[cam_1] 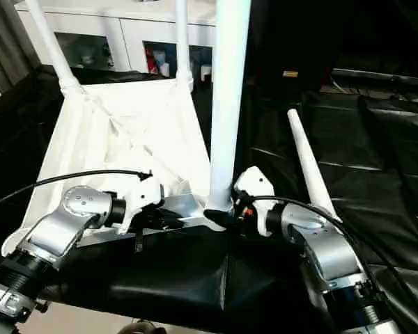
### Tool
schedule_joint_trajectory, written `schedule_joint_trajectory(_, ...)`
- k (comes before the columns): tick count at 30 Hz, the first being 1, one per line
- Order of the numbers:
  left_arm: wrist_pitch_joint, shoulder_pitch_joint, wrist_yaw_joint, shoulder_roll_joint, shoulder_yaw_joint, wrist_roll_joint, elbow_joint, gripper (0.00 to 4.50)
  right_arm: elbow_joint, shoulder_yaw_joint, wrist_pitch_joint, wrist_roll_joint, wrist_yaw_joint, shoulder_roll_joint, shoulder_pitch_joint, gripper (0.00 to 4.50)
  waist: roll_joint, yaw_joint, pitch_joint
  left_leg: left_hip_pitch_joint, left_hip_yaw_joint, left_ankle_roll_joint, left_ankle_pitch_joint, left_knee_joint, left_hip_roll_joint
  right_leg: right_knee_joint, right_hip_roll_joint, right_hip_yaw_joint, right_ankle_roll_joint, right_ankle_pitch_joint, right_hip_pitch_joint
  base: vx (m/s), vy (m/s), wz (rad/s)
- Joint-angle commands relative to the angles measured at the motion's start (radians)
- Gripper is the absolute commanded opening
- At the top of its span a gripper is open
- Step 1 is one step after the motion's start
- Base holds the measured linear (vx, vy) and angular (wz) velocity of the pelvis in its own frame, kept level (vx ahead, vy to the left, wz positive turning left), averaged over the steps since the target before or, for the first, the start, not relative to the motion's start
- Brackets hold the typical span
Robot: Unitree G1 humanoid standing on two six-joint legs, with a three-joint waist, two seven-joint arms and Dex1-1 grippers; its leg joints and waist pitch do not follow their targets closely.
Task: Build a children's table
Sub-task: Rotate leg to tighten
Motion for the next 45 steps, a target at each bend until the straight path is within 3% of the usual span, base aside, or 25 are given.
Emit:
schedule_joint_trajectory(1, -0.008, -0.031, -0.002, -0.032, 0.004, -0.028, -0.023, 0.00, 0.044, -0.055, 0.012, 0.016, -0.094, 0.030, -0.005, 2.75, -0.002, -0.008, -0.071, 0.012, -0.054, 0.068, -0.110, -0.066, 0.104, -0.072, -0.130, 0.078, -0.170, -0.182, 0.058, 0.000, 0.000, 0.00)
schedule_joint_trajectory(5, 0.010, -0.079, 0.149, -0.099, 0.033, 0.009, 0.071, 0.00, 0.116, -0.103, 0.028, 0.008, -0.275, 0.142, 0.002, 2.74, -0.003, -0.017, -0.068, 0.014, -0.055, 0.047, -0.125, -0.069, 0.103, -0.079, -0.131, 0.078, -0.155, -0.232, 0.057, 0.000, 0.000, 0.00)
schedule_joint_trajectory(6, 0.017, -0.111, 0.243, -0.144, 0.046, 0.031, 0.129, 0.00, 0.158, -0.112, 0.025, -0.011, -0.373, 0.196, -0.006, 2.74, -0.003, -0.022, -0.068, 0.017, -0.054, 0.038, -0.135, -0.069, 0.101, -0.085, -0.129, 0.077, -0.146, -0.256, 0.055, 0.000, 0.000, 0.00)
schedule_joint_trajectory(8, 0.017, -0.111, 0.243, -0.144, 0.046, 0.031, 0.129, 0.00, 0.158, -0.112, 0.025, -0.011, -0.373, 0.196, -0.006, 2.74, -0.004, -0.027, -0.067, 0.018, -0.056, 0.024, -0.151, -0.070, 0.099, -0.087, -0.134, 0.077, -0.141, -0.292, 0.059, 0.000, 0.000, 0.00)
schedule_joint_trajectory(9, 0.043, -0.155, 0.374, -0.213, 0.069, 0.046, 0.204, 0.00, 0.237, -0.129, 0.011, -0.037, -0.511, 0.266, -0.036, 2.74, -0.004, -0.028, -0.069, 0.016, -0.056, 0.024, -0.143, -0.070, 0.099, -0.086, -0.134, 0.077, -0.137, -0.289, 0.061, 0.000, 0.000, 0.00)
schedule_joint_trajectory(10, 0.068, -0.194, 0.499, -0.279, 0.092, 0.056, 0.271, 0.00, 0.334, -0.154, -0.017, -0.064, -0.642, 0.326, -0.081, 2.74, -0.002, -0.034, -0.064, 0.029, -0.053, 0.008, -0.184, -0.071, 0.099, -0.095, -0.130, 0.078, -0.137, -0.336, 0.047, 0.000, 0.000, 0.00)
schedule_joint_trajectory(12, 0.078, -0.211, 0.551, -0.312, 0.097, 0.061, 0.301, 0.00, 0.389, -0.156, -0.033, -0.084, -0.699, 0.344, -0.114, 2.74, -0.003, -0.034, -0.064, 0.029, -0.056, -0.001, -0.197, -0.072, 0.095, -0.104, -0.137, 0.076, -0.125, -0.384, 0.056, 0.000, 0.000, 0.00)
schedule_joint_trajectory(13, 0.081, -0.223, 0.581, -0.332, 0.100, 0.066, 0.321, 0.00, 0.426, -0.166, -0.047, -0.091, -0.740, 0.357, -0.137, 2.74, 0.000, -0.037, -0.061, 0.028, -0.056, 0.000, -0.195, -0.074, 0.096, -0.107, -0.136, 0.076, -0.119, -0.388, 0.054, 0.000, 0.000, 0.00)
schedule_joint_trajectory(15, 0.080, -0.230, 0.599, -0.346, 0.099, 0.071, 0.331, 0.00, 0.452, -0.190, -0.051, -0.075, -0.768, 0.370, -0.159, 2.74, -0.002, -0.040, -0.062, 0.032, -0.057, -0.001, -0.214, -0.076, 0.098, -0.107, -0.133, 0.076, -0.113, -0.387, 0.055, 0.000, 0.000, 0.00)
schedule_joint_trajectory(19, 0.062, -0.242, 0.590, -0.369, 0.083, 0.085, 0.348, 0.00, 0.467, -0.191, -0.064, -0.080, -0.752, 0.392, -0.200, 2.74, -0.004, -0.039, -0.070, 0.022, -0.054, 0.029, -0.150, -0.074, 0.097, -0.087, -0.135, 0.081, -0.137, -0.257, 0.064, 0.000, 0.000, 0.00)
schedule_joint_trajectory(23, 0.031, -0.235, 0.536, -0.351, 0.065, 0.085, 0.337, 0.00, 0.470, -0.171, -0.091, -0.087, -0.709, 0.390, -0.215, 2.74, -0.005, -0.037, -0.069, 0.023, -0.053, 0.039, -0.145, -0.073, 0.098, -0.087, -0.136, 0.081, -0.147, -0.253, 0.063, 0.000, 0.000, 0.00)
schedule_joint_trajectory(24, 0.006, -0.227, 0.501, -0.337, 0.055, 0.081, 0.325, 0.00, 0.465, -0.168, -0.096, -0.085, -0.694, 0.384, -0.218, 3.30, -0.005, -0.038, -0.069, 0.023, -0.052, 0.042, -0.152, -0.073, 0.097, -0.090, -0.136, 0.081, -0.141, -0.277, 0.063, 0.000, 0.000, 0.00)
schedule_joint_trajectory(28, -0.010, -0.207, 0.431, -0.310, 0.043, 0.065, 0.289, 0.00, 0.425, -0.169, -0.081, -0.064, -0.645, 0.358, -0.217, 3.56, -0.005, -0.039, -0.067, 0.023, -0.053, 0.043, -0.160, -0.076, 0.100, -0.092, -0.137, 0.081, -0.136, -0.298, 0.062, 0.000, 0.000, 0.00)
schedule_joint_trajectory(30, -0.046, -0.172, 0.325, -0.258, 0.027, 0.043, 0.234, 0.00, 0.331, -0.141, -0.048, -0.062, -0.548, 0.283, -0.195, 3.84, -0.004, -0.038, -0.064, 0.020, -0.055, 0.045, -0.157, -0.078, 0.101, -0.090, -0.136, 0.081, -0.133, -0.295, 0.065, 0.000, 0.000, 0.00)
schedule_joint_trajectory(32, -0.050, -0.158, 0.283, -0.239, 0.025, 0.030, 0.213, 0.00, 0.291, -0.121, -0.031, -0.074, -0.499, 0.244, -0.181, 3.91, -0.003, -0.037, -0.065, 0.023, -0.053, 0.050, -0.148, -0.076, 0.102, -0.088, -0.133, 0.083, -0.134, -0.277, 0.059, 0.000, 0.000, 0.00)
schedule_joint_trajectory(33, -0.050, -0.156, 0.276, -0.236, 0.025, 0.029, 0.210, 0.00, 0.286, -0.118, -0.029, -0.076, -0.491, 0.239, -0.179, 4.15, -0.004, -0.033, -0.068, 0.021, -0.052, 0.054, -0.132, -0.074, 0.101, -0.084, -0.134, 0.082, -0.135, -0.260, 0.063, 0.000, 0.000, 0.00)
schedule_joint_trajectory(39, -0.093, -0.099, 0.075, -0.119, 0.010, -0.014, 0.113, 0.00, -0.030, 0.020, 0.064, -0.040, -0.116, -0.041, -0.040, 4.45, 0.003, -0.014, -0.066, 0.022, -0.051, 0.079, -0.128, -0.072, 0.107, -0.076, -0.132, 0.085, -0.129, -0.218, 0.058, 0.000, 0.000, 0.00)
schedule_joint_trajectory(40, -0.094, -0.097, 0.067, -0.113, 0.009, -0.015, 0.109, 0.00, -0.042, 0.025, 0.063, -0.037, -0.101, -0.053, -0.034, 4.45, 0.002, -0.013, -0.067, 0.017, -0.052, 0.084, -0.124, -0.072, 0.106, -0.077, -0.132, 0.083, -0.128, -0.216, 0.064, 0.000, 0.000, 0.00)
schedule_joint_trajectory(42, -0.092, -0.084, 0.024, -0.087, 0.008, -0.029, 0.078, 0.00, -0.097, 0.042, 0.078, -0.008, -0.029, -0.112, -0.006, 4.45, 0.000, -0.009, -0.070, 0.015, -0.051, 0.096, -0.097, -0.067, 0.106, -0.073, -0.132, 0.082, -0.142, -0.185, 0.061, 0.000, 0.000, 0.00)
schedule_joint_trajectory(45, -0.085, -0.072, -0.011, -0.068, 0.006, -0.033, 0.050, 0.00, -0.112, 0.043, 0.076, -0.008, -0.005, -0.125, -0.005, 4.45, 0.001, -0.008, -0.069, 0.012, -0.051, 0.102, -0.098, -0.066, 0.106, -0.074, -0.130, 0.079, -0.148, -0.197, 0.058, 0.000, 0.000, 0.00)
